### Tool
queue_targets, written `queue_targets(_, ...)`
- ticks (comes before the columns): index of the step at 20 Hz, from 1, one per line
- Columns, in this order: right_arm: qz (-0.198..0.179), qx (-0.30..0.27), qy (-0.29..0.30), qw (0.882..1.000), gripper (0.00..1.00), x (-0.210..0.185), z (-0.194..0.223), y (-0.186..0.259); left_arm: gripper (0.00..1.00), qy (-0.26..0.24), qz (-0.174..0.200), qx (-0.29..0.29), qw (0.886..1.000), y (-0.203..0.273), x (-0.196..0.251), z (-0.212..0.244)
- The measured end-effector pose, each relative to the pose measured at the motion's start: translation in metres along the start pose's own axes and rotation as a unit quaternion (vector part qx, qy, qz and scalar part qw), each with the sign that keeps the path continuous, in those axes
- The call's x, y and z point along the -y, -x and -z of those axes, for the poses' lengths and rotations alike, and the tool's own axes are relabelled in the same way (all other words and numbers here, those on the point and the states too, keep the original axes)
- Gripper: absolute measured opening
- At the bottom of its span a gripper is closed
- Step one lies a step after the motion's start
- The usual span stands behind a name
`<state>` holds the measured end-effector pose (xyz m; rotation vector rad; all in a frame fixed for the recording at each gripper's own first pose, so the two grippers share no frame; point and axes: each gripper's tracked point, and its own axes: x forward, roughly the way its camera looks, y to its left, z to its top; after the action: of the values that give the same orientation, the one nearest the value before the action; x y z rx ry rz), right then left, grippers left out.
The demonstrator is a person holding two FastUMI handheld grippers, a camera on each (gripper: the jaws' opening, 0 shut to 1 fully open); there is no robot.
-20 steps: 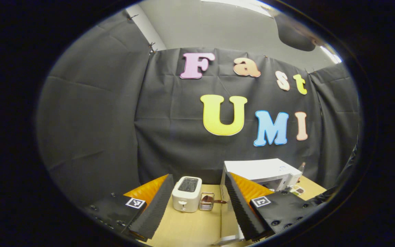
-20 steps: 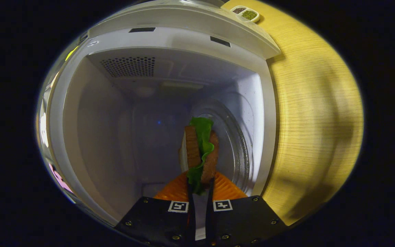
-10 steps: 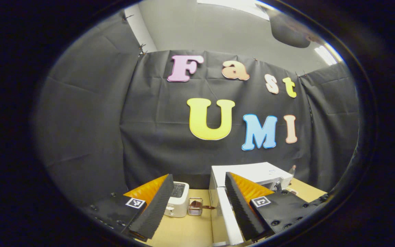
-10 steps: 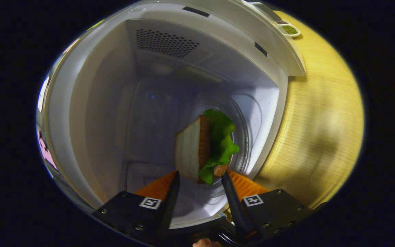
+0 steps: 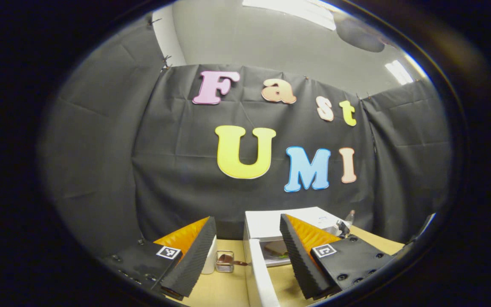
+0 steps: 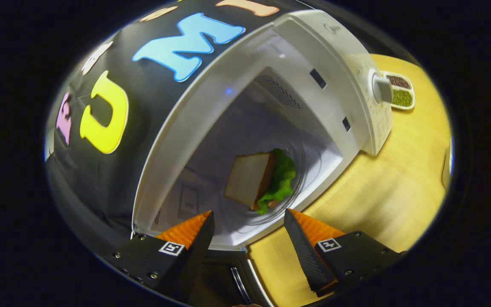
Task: Open the microwave oven with the left hand, put the food in, and close the microwave oven.
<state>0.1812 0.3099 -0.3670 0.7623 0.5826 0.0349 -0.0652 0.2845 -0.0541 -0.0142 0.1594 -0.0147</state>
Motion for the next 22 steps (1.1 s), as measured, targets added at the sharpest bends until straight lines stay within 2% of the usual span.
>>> queue_targets(4,-0.009,0.018,0.085,0.996,0.97,0.009,-0.016,0.053,0.96,-0.006,0.014,0.0,1.0,-0.008,0.019,0.007)
queue_targets(7,-0.018,0.045,0.144,0.988,0.97,0.008,-0.04,0.094,0.97,-0.014,0.022,-0.009,1.0,-0.019,0.037,0.022)
queue_targets(10,-0.027,0.091,0.21,0.973,0.97,0.002,-0.074,0.142,0.96,-0.02,0.035,-0.015,0.999,-0.02,0.057,0.032)
queue_targets(14,-0.034,0.162,0.282,0.945,0.97,-0.014,-0.118,0.214,0.96,-0.031,0.039,-0.018,0.999,-0.022,0.075,0.041)
queue_targets(19,-0.031,0.227,0.334,0.915,0.97,-0.023,-0.155,0.294,0.94,-0.015,0.034,-0.012,0.999,-0.022,0.094,0.04)
queue_targets(22,-0.032,0.246,0.338,0.908,0.97,-0.03,-0.165,0.32,0.95,-0.018,0.035,-0.009,0.999,-0.024,0.103,0.039)
